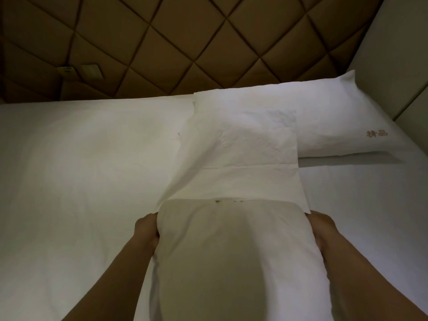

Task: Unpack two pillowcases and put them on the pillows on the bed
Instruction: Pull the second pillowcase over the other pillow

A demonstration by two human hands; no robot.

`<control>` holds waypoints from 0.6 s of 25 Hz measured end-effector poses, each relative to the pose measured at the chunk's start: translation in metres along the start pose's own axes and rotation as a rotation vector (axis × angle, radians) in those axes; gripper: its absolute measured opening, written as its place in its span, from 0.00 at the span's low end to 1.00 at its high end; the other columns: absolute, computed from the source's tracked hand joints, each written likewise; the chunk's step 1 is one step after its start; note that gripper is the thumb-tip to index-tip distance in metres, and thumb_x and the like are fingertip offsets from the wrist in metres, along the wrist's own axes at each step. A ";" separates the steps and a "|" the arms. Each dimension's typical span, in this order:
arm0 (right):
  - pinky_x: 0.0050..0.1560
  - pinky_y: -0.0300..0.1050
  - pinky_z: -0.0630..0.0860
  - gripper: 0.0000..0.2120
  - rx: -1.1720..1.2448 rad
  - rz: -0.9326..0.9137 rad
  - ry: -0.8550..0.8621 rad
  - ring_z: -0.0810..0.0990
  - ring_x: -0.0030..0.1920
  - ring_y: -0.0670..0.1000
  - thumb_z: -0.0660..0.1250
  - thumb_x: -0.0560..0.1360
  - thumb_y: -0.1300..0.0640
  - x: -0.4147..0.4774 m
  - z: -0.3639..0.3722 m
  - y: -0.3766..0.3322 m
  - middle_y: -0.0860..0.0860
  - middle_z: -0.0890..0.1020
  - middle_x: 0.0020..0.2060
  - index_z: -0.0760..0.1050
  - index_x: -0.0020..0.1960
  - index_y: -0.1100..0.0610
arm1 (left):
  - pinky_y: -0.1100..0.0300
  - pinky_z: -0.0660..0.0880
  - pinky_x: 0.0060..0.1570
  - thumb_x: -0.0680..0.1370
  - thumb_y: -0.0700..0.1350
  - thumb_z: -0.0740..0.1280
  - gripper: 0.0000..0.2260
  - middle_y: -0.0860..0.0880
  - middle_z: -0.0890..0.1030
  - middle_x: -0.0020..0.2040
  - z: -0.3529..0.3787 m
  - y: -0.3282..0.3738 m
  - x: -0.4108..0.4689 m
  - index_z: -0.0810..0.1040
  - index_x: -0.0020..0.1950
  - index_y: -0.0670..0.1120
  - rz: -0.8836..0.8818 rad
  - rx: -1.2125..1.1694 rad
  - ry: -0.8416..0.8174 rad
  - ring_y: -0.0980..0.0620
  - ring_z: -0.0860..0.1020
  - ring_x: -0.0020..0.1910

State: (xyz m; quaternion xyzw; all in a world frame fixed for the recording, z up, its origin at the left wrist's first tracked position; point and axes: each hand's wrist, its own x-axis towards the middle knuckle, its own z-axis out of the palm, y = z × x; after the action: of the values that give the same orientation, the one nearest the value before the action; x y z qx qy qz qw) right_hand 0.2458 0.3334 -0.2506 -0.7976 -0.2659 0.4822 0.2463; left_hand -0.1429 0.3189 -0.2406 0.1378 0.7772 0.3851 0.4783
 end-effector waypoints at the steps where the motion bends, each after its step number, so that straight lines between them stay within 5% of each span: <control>1: 0.35 0.43 0.68 0.05 0.066 0.018 0.031 0.74 0.37 0.53 0.65 0.79 0.64 -0.005 -0.002 0.003 0.56 0.78 0.39 0.78 0.52 0.63 | 0.52 0.68 0.38 0.77 0.34 0.63 0.14 0.45 0.68 0.31 0.000 -0.002 -0.006 0.66 0.34 0.44 0.047 -0.002 0.008 0.47 0.66 0.32; 4: 0.33 0.41 0.63 0.13 0.101 -0.074 0.119 0.69 0.31 0.52 0.62 0.75 0.68 -0.018 -0.006 0.011 0.53 0.73 0.30 0.70 0.34 0.57 | 0.57 0.60 0.31 0.73 0.39 0.63 0.10 0.45 0.66 0.30 -0.007 -0.007 -0.016 0.64 0.33 0.42 0.292 0.212 0.112 0.48 0.61 0.29; 6: 0.34 0.41 0.64 0.12 -0.015 -0.195 0.168 0.71 0.33 0.52 0.56 0.76 0.68 -0.033 -0.006 0.012 0.55 0.75 0.34 0.70 0.36 0.59 | 0.58 0.62 0.31 0.76 0.38 0.59 0.07 0.44 0.74 0.36 -0.012 -0.014 -0.024 0.73 0.40 0.38 0.479 0.456 0.186 0.48 0.68 0.33; 9: 0.32 0.40 0.63 0.09 -0.181 -0.362 0.242 0.72 0.37 0.51 0.54 0.79 0.63 -0.057 -0.006 0.018 0.54 0.75 0.39 0.69 0.42 0.60 | 0.58 0.66 0.36 0.77 0.34 0.59 0.05 0.47 0.75 0.42 -0.019 -0.026 -0.040 0.73 0.46 0.41 0.687 0.504 0.220 0.48 0.72 0.40; 15: 0.30 0.42 0.65 0.12 -0.252 -0.468 0.340 0.71 0.33 0.53 0.59 0.79 0.63 -0.086 -0.007 0.035 0.56 0.73 0.34 0.63 0.37 0.60 | 0.62 0.66 0.33 0.75 0.30 0.57 0.07 0.48 0.74 0.37 -0.023 -0.038 -0.088 0.72 0.42 0.39 0.689 0.377 0.191 0.49 0.71 0.37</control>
State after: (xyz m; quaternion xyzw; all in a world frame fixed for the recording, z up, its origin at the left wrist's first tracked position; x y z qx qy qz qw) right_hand 0.2250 0.2495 -0.2154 -0.8082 -0.4548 0.2356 0.2906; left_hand -0.1123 0.2316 -0.2068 0.4393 0.7834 0.3846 0.2133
